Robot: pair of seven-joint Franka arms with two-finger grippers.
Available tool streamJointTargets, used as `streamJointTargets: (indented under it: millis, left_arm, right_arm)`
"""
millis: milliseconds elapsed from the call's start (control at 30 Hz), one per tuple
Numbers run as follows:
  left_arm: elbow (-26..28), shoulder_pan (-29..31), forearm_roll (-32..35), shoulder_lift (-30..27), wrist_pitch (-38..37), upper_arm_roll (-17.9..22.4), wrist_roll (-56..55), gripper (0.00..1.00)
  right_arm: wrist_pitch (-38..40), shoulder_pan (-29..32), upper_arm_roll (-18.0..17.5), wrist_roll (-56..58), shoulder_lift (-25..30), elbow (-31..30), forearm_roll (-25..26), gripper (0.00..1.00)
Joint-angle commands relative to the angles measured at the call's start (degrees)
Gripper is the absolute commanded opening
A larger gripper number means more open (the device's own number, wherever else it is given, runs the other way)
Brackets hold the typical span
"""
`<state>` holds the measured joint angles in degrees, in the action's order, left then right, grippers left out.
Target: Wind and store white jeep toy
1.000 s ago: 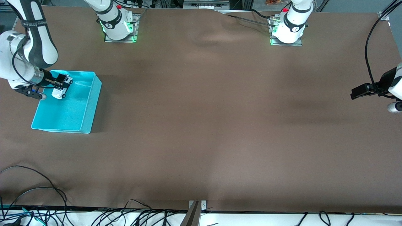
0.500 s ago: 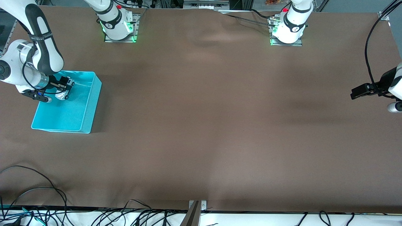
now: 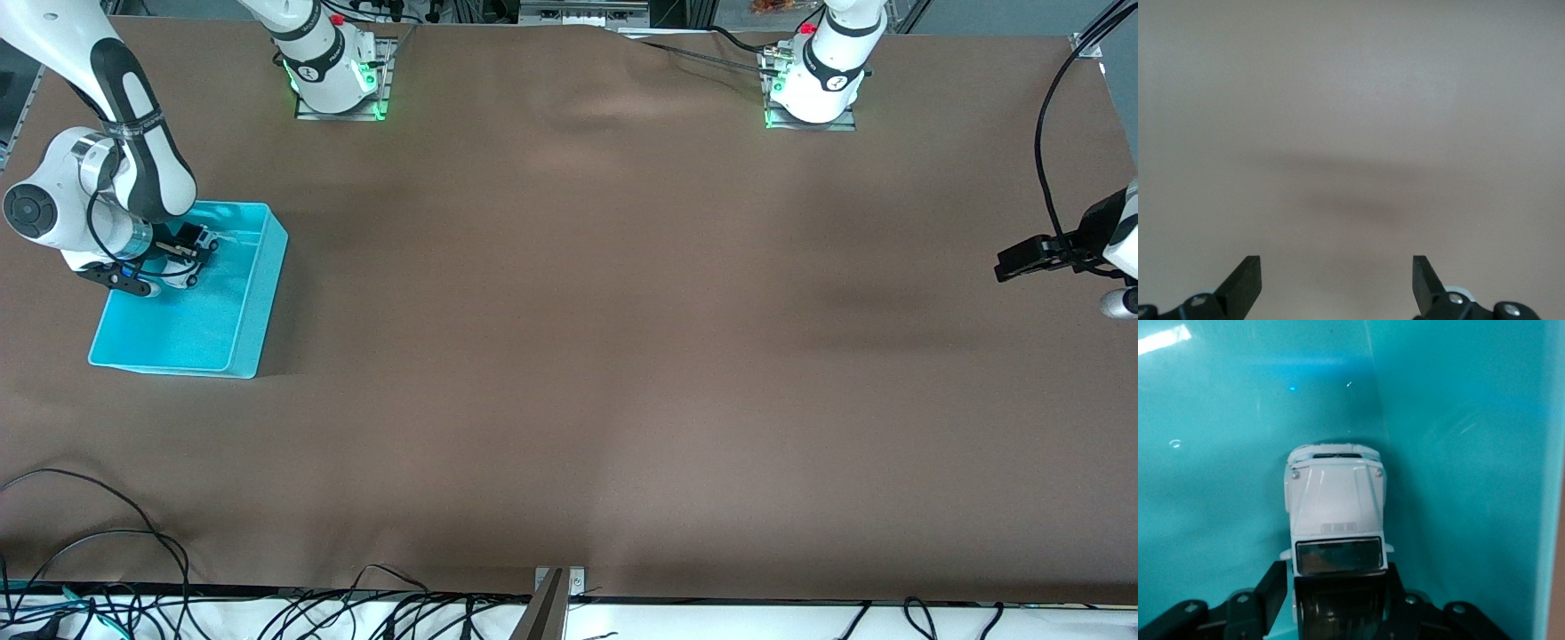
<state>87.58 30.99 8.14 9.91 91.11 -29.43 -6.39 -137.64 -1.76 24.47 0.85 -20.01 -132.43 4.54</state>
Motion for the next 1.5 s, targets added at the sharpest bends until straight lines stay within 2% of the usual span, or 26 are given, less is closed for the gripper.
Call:
streamJointTargets:
  millis: [0,333,700,900,933,1167,1367,1467]
  left_arm:
    - [-0.7,0.6,-1.3,-0.6,-1.1,-0.2,1.1,1.0]
    - [-1.5,0.7,-1.3,-0.1,-1.0,0.1,0.8,1.0]
    - [-1.5,0.3,-1.7,0.1,-0.9,-0.1,1.3,1.0]
    - [-1.5,1.2,-6.0,0.0,-0.9,0.4,1.2,1.0]
    - [-1.7,2.0,-6.6,-0.2,-0.9,0.4,1.3,1.0]
    - [-2.6,4.5,-9.0,-0.3,-1.1,0.1,1.3,1.0]
    - [-2.6,4.6,-9.1,-0.5,-2.3,0.0,1.3,1.0]
    - [-2.6,4.6,-9.0,-0.5,-3.1,-0.1,1.3,1.0]
  right_arm:
    - [2.1,0.2,-0.1,0.1,1.2,-0.1,0.0,1.0]
    - [11.9,-0.2,-0.3,0.2,6.1,2.2,0.0,1.0]
    - [33.1,-0.4,-2.9,0.2,10.0,14.5,0.0,1.0]
    - [36.9,-0.4,-4.4,0.1,11.5,17.6,-0.1,1.0]
    - [37.9,-0.3,-5.6,0.2,13.6,17.8,-0.2,1.0]
    - [38.3,0.2,-6.6,0.2,16.8,19.0,-2.2,1.0]
    - [44.7,5.1,-11.4,0.4,18.0,25.5,-4.2,1.0]
    - [46.0,6.2,-12.3,0.1,18.1,28.5,-6.0,1.0]
